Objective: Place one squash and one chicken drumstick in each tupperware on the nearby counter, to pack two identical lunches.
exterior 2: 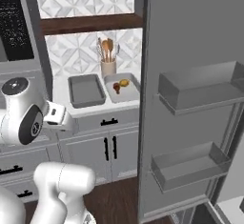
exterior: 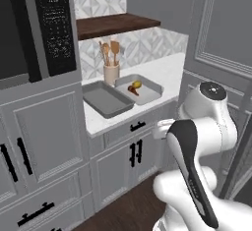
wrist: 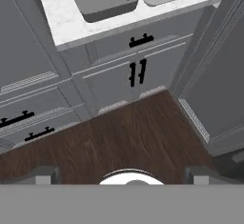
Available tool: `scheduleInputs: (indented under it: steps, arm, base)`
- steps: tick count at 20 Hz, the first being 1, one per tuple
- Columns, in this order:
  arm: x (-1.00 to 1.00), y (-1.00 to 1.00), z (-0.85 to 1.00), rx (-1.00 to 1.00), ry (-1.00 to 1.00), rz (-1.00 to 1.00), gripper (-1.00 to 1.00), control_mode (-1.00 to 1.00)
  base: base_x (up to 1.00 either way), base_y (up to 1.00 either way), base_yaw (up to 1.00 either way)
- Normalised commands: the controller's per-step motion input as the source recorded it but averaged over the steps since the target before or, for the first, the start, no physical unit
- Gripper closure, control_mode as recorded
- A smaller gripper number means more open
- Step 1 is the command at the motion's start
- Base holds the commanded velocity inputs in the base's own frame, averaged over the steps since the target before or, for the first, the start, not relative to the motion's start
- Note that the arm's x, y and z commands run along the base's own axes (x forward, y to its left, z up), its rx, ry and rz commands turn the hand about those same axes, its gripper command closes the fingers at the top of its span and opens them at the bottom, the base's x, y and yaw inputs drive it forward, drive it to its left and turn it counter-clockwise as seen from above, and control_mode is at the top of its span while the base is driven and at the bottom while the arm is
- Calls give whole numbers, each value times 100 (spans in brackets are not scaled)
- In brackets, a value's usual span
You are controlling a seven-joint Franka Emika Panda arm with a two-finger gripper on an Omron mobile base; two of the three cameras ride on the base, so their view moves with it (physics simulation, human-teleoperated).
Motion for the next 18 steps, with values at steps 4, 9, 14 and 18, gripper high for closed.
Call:
scheduleInputs:
  steps: [4, 9, 14, 18]
  arm:
    - [0, 0, 0, 0, 0, 0, -100, 100]
    - [0, 0, 0, 0, 0, 0, -100, 100]
    - [0, 0, 0, 0, 0, 0, -100, 100]
    - [0, 0, 0, 0, 0, 0, -100, 100]
  base:
    - [-100, 93, -24]
    - [-92, 10, -49]
    - [-54, -1, -53]
    - [-21, -6, -57]
